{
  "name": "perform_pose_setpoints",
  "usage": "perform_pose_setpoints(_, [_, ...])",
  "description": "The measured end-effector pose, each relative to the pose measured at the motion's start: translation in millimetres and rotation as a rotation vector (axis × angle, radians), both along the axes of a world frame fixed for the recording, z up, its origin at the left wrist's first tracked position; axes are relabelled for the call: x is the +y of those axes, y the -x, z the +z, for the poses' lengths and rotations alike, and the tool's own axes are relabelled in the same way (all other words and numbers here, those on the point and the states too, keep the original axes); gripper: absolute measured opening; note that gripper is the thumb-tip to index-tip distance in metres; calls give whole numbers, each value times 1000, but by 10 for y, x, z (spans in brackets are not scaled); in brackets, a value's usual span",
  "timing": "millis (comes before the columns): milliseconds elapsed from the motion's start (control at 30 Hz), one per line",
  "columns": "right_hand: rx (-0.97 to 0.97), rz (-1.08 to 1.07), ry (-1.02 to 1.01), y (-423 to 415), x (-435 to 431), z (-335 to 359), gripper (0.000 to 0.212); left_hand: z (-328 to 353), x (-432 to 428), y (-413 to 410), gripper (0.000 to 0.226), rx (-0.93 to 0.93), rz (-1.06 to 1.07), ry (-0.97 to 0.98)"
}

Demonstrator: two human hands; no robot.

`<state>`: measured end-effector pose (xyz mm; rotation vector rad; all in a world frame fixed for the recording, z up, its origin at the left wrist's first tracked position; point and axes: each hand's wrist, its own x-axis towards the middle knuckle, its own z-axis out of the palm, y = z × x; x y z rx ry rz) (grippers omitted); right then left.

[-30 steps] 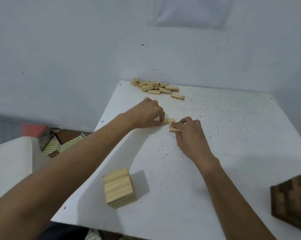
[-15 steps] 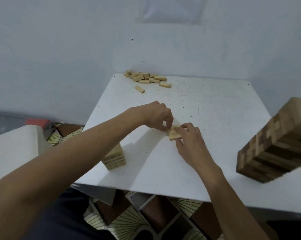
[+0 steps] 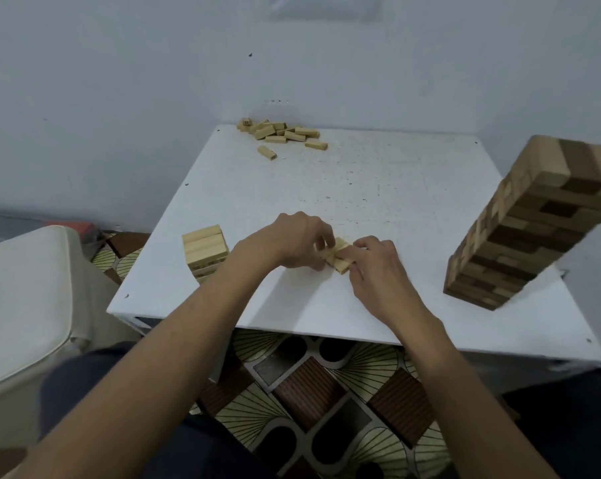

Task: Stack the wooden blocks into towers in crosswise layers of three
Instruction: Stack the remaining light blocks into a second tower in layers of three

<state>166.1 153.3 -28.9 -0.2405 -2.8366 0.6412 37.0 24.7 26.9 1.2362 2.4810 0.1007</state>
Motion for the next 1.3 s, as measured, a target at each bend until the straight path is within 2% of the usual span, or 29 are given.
perform_pose_setpoints(200, [-31, 53, 78, -154, -5, 15, 37, -184, -110, -268, 56, -29, 72, -119])
perform_pose_setpoints(367, [-101, 124, 83, -220, 96, 65, 41, -237, -106, -299, 65, -50, 66, -177])
perform_pose_setpoints(667, [-85, 146, 145, -250, 209, 53, 39, -314, -116, -246, 57, -62, 61, -235])
perform_pose_setpoints(900, [-86, 168, 181, -270, 248, 37, 41, -348, -145, -280, 67, -94, 77, -267])
perform_pose_setpoints(1100, [-66, 159, 209, -242, 239, 39, 45, -347, -150, -298, 58, -86, 82, -294])
perform_pose_setpoints(1300, [-73, 159, 193, -245, 243, 40, 48, -409, -163, -307, 65, -76, 95, -340])
